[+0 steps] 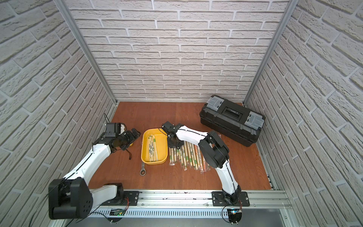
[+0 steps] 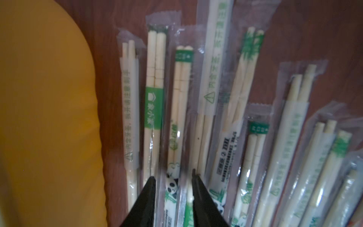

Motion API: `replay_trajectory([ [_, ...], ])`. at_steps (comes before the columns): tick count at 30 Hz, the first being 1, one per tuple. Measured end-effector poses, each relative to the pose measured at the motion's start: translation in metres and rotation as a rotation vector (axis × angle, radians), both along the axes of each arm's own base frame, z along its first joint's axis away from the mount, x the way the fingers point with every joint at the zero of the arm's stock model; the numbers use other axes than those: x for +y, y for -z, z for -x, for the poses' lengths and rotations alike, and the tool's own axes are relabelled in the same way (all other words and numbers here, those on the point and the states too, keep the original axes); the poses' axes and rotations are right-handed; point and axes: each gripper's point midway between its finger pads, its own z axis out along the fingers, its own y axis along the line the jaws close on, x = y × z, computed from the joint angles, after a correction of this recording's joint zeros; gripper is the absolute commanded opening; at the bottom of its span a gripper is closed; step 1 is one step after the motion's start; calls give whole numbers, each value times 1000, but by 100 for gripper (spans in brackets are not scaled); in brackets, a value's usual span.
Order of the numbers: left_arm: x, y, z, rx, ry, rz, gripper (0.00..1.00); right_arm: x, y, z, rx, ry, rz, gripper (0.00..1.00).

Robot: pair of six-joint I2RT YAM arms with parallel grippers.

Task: Take the paired disposable chopsticks out of the storage box
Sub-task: Place the paired disposable chopsticks at the center of the board, then pick up the paired disposable chopsticks from the storage box.

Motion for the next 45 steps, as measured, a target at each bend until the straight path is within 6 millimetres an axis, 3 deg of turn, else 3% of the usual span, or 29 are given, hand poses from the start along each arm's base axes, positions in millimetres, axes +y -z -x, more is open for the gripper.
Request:
replay_trajectory([
  [8, -1, 0, 0, 0, 3, 0, 98, 2, -21, -3, -37, 0, -33, 38],
  [14, 0, 0, 0, 1, 1, -3, 98, 8, -75, -6, -124, -4, -116, 38],
  [19, 6, 1, 1, 15, -16, -15, 98, 40, -123, -17, -207, -48, -213, 38],
  [22, 14, 2, 0, 24, -38, -22, 98, 68, -136, -22, -230, -95, -256, 38],
  [25, 24, 7, 0, 43, -59, -28, 98, 96, -123, -23, -212, -145, -264, 38],
  [29, 34, 11, 2, 61, -89, -27, 98, 119, -77, -19, -142, -198, -217, 38],
  [35, 40, 11, 2, 65, -105, -20, 98, 121, -22, -9, -55, -237, -122, 38],
  [45, 38, 8, 3, 55, -97, -7, 98, 126, -10, -12, -40, -255, -97, 37],
])
